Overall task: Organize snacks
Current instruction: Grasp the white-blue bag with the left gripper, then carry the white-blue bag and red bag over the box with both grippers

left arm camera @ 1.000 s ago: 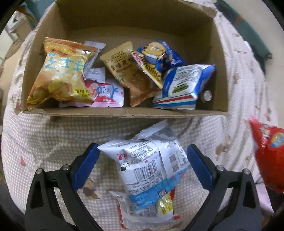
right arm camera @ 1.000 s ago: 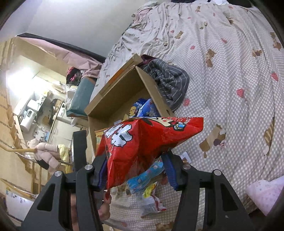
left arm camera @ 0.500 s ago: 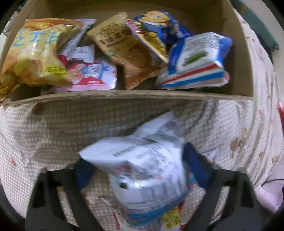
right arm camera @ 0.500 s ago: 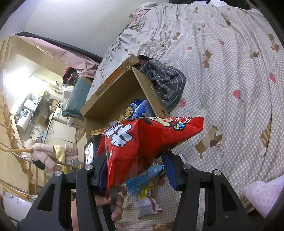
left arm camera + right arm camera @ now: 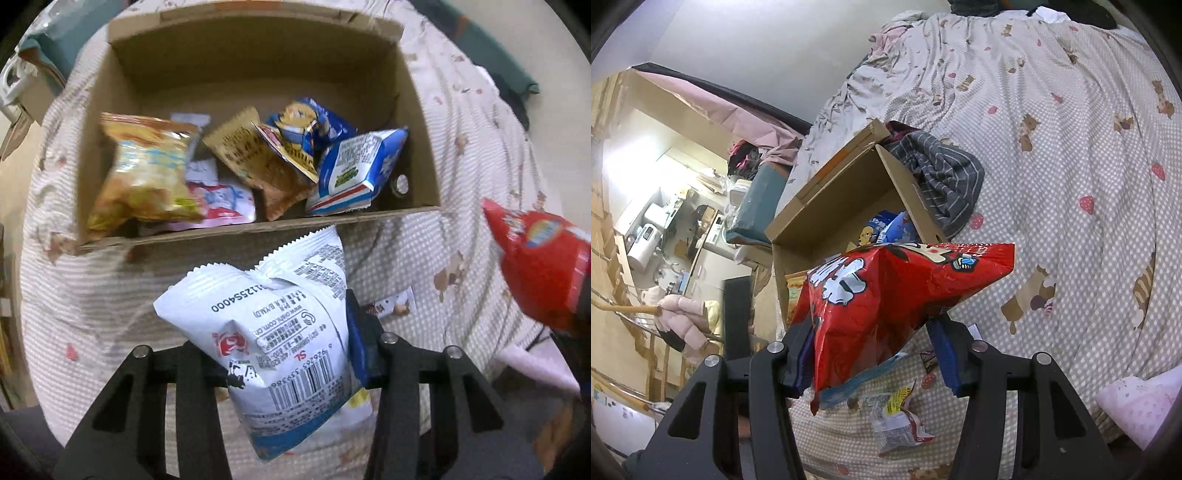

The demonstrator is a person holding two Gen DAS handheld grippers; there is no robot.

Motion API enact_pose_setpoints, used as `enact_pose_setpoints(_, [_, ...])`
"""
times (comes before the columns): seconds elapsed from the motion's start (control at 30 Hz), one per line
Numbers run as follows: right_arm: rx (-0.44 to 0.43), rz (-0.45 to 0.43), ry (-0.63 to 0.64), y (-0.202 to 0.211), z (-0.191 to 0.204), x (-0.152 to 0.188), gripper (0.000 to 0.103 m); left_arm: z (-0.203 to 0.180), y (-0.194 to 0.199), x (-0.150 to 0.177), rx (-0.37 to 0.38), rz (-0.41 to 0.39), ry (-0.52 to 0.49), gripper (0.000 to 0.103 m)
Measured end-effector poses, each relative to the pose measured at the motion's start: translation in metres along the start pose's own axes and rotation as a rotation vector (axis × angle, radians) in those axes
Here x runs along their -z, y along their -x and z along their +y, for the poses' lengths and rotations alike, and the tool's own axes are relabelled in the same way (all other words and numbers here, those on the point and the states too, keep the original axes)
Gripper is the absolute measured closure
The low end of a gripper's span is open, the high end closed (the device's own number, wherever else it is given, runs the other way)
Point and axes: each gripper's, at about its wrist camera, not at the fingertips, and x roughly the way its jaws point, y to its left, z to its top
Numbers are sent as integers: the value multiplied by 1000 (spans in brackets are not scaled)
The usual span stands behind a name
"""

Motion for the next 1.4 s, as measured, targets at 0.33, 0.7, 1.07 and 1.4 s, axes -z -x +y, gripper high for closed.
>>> enact_pose_setpoints(0.33, [12, 11, 67, -6, 15, 7, 47, 39, 68, 8, 13, -128, -19, 63])
enact_pose_setpoints(0.7, [-78, 2, 108, -14, 63, -23, 47, 86, 120, -10, -49, -284, -5, 62])
enact_pose_setpoints(1.07, [-45, 29, 184, -77, 89, -63, 47, 101, 108, -71, -46, -331, 11, 62])
enact_pose_setpoints(1.4, [-17, 64, 196, -125, 76, -85, 47, 81, 65, -128, -55, -291, -21, 62])
